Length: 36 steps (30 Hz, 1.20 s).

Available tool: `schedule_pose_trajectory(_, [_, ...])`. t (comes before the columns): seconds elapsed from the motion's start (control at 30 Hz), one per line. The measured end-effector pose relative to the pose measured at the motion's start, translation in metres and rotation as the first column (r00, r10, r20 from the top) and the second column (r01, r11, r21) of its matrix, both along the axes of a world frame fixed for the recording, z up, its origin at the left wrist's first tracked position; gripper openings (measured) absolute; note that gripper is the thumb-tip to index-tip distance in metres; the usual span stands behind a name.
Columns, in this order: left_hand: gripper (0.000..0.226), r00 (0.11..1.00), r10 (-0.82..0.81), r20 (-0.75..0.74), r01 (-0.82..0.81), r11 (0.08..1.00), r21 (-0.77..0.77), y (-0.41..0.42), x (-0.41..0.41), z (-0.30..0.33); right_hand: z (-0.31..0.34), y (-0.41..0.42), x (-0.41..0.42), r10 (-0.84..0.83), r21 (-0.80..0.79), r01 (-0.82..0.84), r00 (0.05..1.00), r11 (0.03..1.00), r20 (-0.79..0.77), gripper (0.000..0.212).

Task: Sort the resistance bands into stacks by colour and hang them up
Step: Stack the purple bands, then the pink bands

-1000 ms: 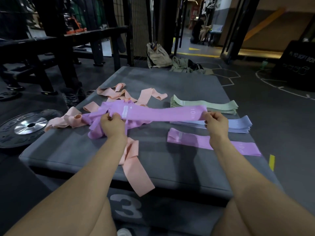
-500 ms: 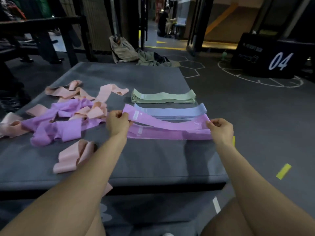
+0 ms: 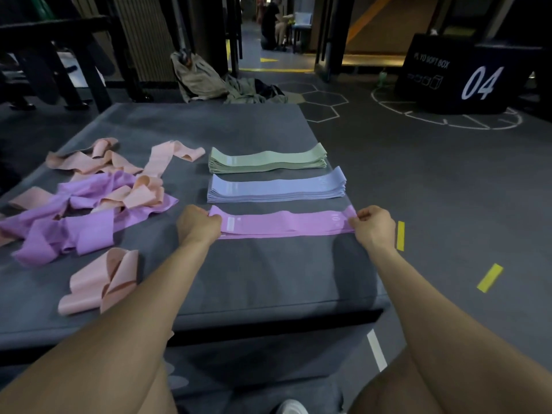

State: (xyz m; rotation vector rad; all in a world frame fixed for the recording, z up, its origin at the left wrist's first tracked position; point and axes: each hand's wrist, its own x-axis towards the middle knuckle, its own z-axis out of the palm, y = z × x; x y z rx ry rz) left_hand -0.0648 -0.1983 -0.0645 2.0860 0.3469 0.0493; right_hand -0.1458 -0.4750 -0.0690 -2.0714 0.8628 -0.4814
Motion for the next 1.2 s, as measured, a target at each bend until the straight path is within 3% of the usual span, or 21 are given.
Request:
schedule_pose_trajectory(0.13, [0.027, 1.0, -0.011, 0.004, 0.011, 0.997, 0.076, -0.002, -0.003, 0.004, 0.005, 0.004, -0.002, 0.022, -0.021, -0.021, 1.0, 1.0, 0.021, 0.024])
schedule_pose_trajectory(0.33, [0.014, 0.995, -0.013, 0.097, -0.011, 0.97, 0.242, 0.001, -0.005, 0.009, 0.007, 0.004, -0.002, -0.017, -0.065, 0.019, 0.999, 0.998, 0.033, 0.019])
schedule_pose_trajectory(0.57, [0.014, 0.999, -0.028, 0.025, 0.02, 0.959, 0.283, 0.009, -0.002, 0.003, 0.003, 0.003, -0.002, -0.025, -0.063, 0.025, 1.0, 0.998, -0.007, 0.017])
schedule_pose_trajectory(0.67, [0.015, 0.999, -0.034, -0.011, 0.036, 0.958, 0.284, 0.014, -0.001, 0.003, 0.006, 0.011, 0.001, -0.009, -0.219, 0.005, 1.0, 0.976, -0.018, 0.022])
schedule_pose_trajectory(0.77, [0.012, 0.999, -0.053, 0.008, 0.049, 0.962, 0.269, 0.018, 0.0, 0.007, 0.014, 0.037, 0.01, 0.184, -0.394, -0.158, 0.982, 0.906, 0.029, 0.029])
schedule_pose_trajectory(0.83, [0.023, 0.997, -0.059, 0.047, 0.047, 0.972, 0.228, 0.024, 0.001, 0.009, 0.018, 0.064, 0.021, 0.406, -0.436, -0.35, 0.913, 0.829, 0.04, 0.027])
schedule_pose_trajectory(0.93, [0.031, 0.99, -0.093, 0.111, 0.075, 0.985, 0.154, 0.037, 0.006, 0.011, 0.017, 0.106, 0.039, 0.673, -0.441, -0.631, 0.735, 0.639, -0.077, 0.035])
schedule_pose_trajectory(1.07, [0.03, 0.978, -0.172, 0.115, 0.165, 0.984, 0.063, 0.046, 0.009, 0.008, 0.014, 0.142, 0.061, 0.773, -0.37, -0.811, 0.565, 0.454, -0.29, 0.061])
schedule_pose_trajectory(1.2, [0.031, 0.973, -0.223, 0.059, 0.225, 0.974, -0.032, 0.046, 0.007, 0.004, 0.009, 0.159, 0.077, 0.794, -0.301, -0.869, 0.485, 0.392, -0.367, 0.076])
